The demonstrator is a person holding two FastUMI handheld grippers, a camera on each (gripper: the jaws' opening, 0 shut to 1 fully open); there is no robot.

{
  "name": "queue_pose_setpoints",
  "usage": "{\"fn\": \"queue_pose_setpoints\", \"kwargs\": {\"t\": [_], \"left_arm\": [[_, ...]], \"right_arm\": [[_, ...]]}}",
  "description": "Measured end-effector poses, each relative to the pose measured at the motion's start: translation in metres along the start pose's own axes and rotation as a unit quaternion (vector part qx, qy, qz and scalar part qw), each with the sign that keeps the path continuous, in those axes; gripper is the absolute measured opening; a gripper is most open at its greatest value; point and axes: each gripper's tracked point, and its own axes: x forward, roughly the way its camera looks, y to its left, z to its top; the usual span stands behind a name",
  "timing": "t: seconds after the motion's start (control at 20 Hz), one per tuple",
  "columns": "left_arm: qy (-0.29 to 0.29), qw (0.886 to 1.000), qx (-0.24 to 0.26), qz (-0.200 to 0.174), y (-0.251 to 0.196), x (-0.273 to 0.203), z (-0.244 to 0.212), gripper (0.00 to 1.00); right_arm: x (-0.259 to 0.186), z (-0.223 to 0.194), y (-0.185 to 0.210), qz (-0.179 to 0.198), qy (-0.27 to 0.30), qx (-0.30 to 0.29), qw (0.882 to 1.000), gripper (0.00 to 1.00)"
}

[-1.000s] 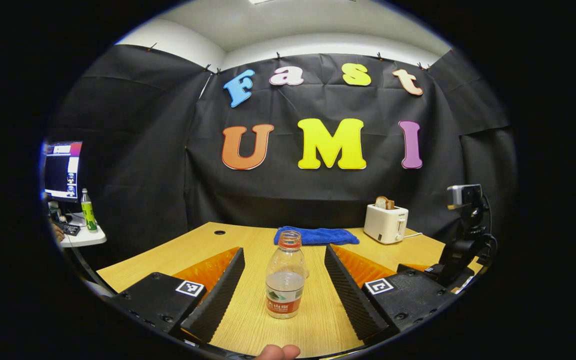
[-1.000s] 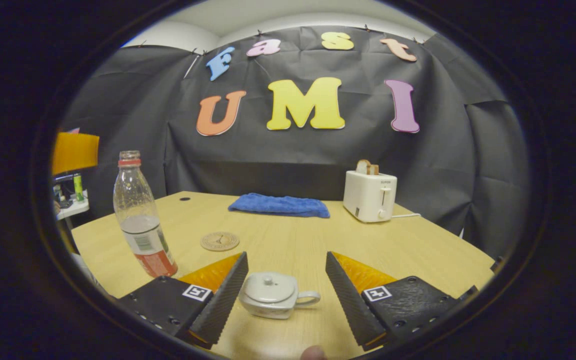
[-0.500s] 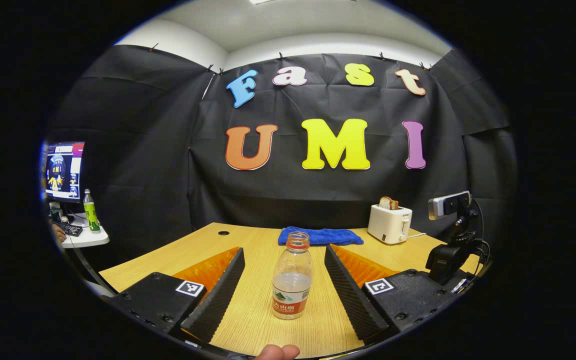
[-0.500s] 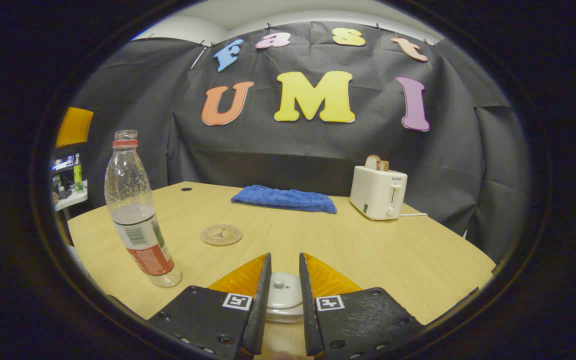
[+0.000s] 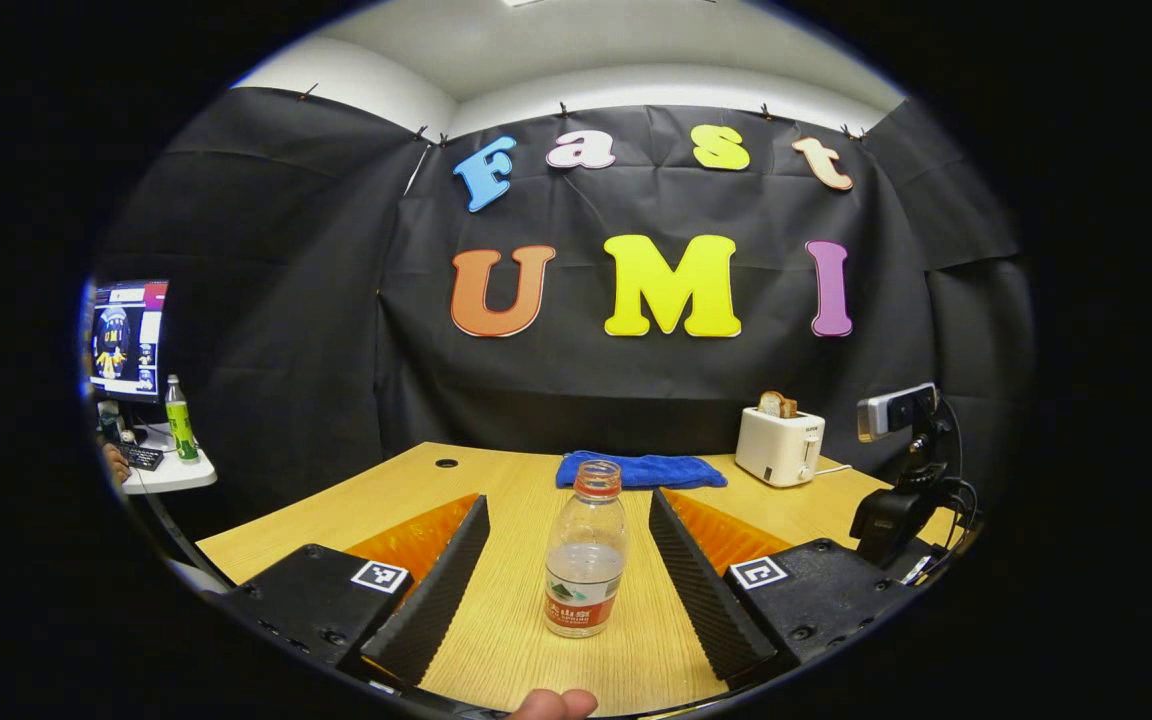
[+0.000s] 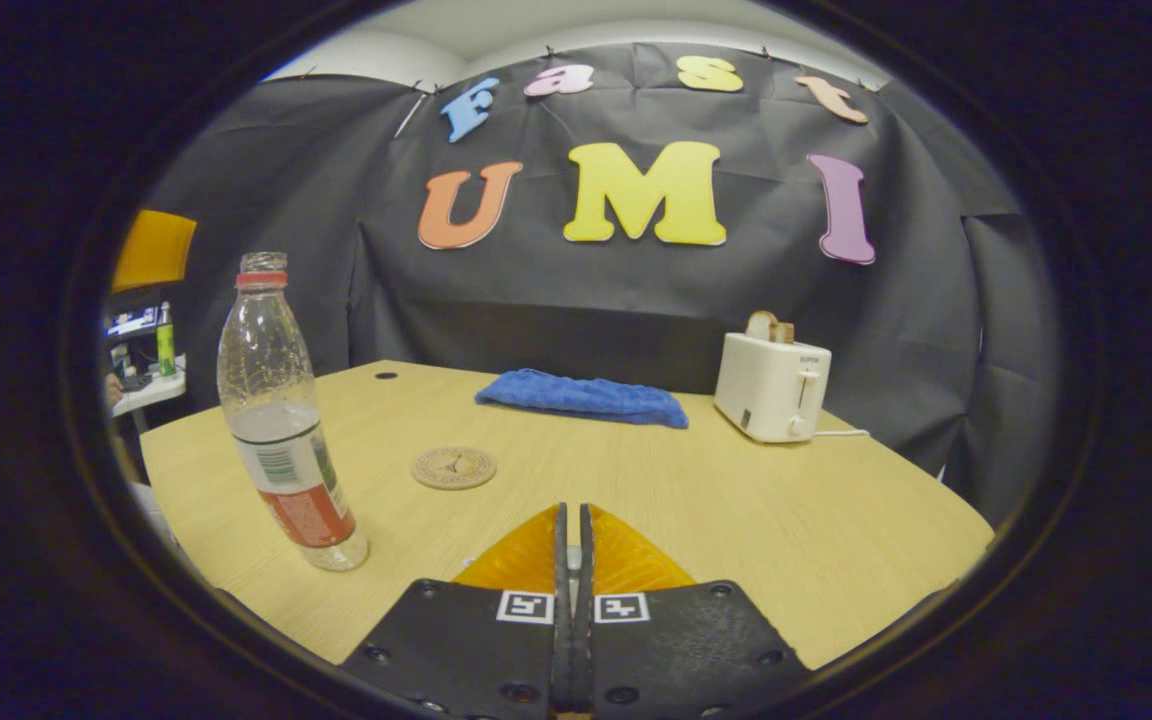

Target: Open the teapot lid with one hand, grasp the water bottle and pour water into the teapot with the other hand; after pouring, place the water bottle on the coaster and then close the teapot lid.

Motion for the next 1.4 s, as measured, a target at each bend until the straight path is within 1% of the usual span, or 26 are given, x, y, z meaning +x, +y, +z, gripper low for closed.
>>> {"fn": "queue_pose_setpoints", "kwargs": {"t": [0.1, 0.2, 0.3, 0.55, 0.75, 1.0, 1.25, 1.4], "left_arm": [[0.001, 1.0, 0.008, 0.006, 0.003, 0.001, -0.003, 1.0], [0.007, 1.0, 0.006, 0.001, 0.001, 0.001, -0.009, 1.0], [0.016, 1.0, 0.004, -0.012, -0.003, -0.001, -0.019, 1.0], [0.065, 0.997, 0.013, -0.043, -0.011, -0.004, -0.062, 1.0], [0.095, 0.994, -0.003, -0.05, -0.017, 0.009, -0.089, 1.0], [0.133, 0.989, -0.007, -0.057, -0.021, 0.033, -0.125, 1.0], [0.145, 0.988, -0.01, -0.043, -0.013, 0.051, -0.139, 1.0], [0.147, 0.988, -0.018, -0.049, -0.015, 0.055, -0.141, 1.0]], "right_arm": [[-0.002, 0.009, -0.001, 0.008, -0.01, 0.005, 1.0, 0.0], [-0.005, 0.018, -0.002, 0.014, -0.018, 0.005, 1.0, 0.0], [-0.01, 0.029, -0.009, 0.015, -0.027, 0.011, 0.999, 0.0], [-0.026, 0.045, -0.033, 0.005, -0.042, 0.025, 0.999, 0.0], [-0.035, 0.046, -0.045, -0.001, -0.043, 0.019, 0.999, 0.0], [-0.039, 0.043, -0.061, -0.014, -0.04, 0.016, 0.999, 0.0], [-0.041, 0.039, -0.071, -0.02, -0.034, 0.016, 0.999, 0.0], [-0.042, 0.036, -0.075, -0.02, -0.03, 0.016, 0.999, 0.0]]}}
